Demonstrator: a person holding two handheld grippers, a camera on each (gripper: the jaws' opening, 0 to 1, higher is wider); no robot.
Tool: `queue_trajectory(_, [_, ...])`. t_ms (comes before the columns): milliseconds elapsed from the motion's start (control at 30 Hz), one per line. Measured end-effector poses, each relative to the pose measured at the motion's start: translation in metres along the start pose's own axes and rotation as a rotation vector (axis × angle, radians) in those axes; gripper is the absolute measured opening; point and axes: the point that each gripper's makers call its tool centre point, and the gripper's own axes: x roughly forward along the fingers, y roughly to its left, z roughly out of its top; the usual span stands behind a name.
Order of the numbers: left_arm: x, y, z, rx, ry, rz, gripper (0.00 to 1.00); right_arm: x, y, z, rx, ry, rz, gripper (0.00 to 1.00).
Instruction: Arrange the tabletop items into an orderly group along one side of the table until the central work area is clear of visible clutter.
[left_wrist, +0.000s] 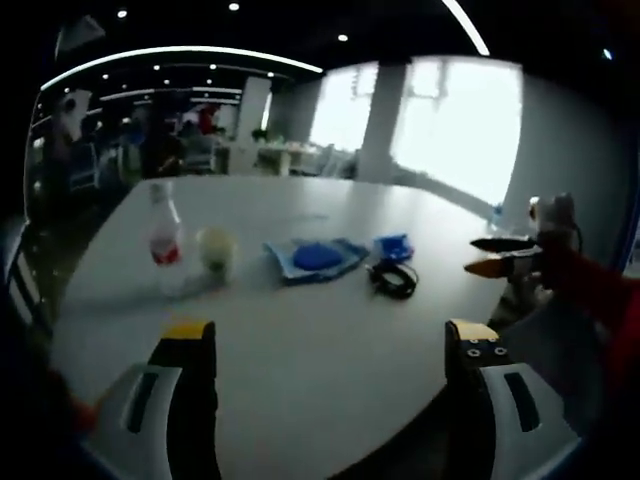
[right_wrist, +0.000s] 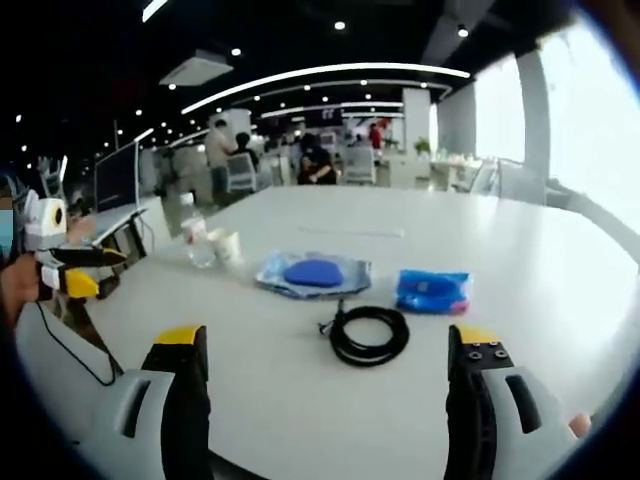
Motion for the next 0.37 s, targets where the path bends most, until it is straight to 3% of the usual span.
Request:
queue_trajectory(133, [0.002,-0.004,-0.004,-0.012,0.017,-0.026,0.92,-0.001,0.001,0.0,0.006,-0.005,0.008,0.99])
queue_trajectory(233, [-0.001,-0.003,0.004,0.009,-0.016,-0.017,0.91,-0.002,0.001,0.002,0.009,-0.013,0.011,0.99])
queue_trajectory(367, [0.0,0.008,0.004,-0.004,-0.011,0.006,0.91,-0.002,0.0,0.002,0.007,-0.02,0.009,0.99])
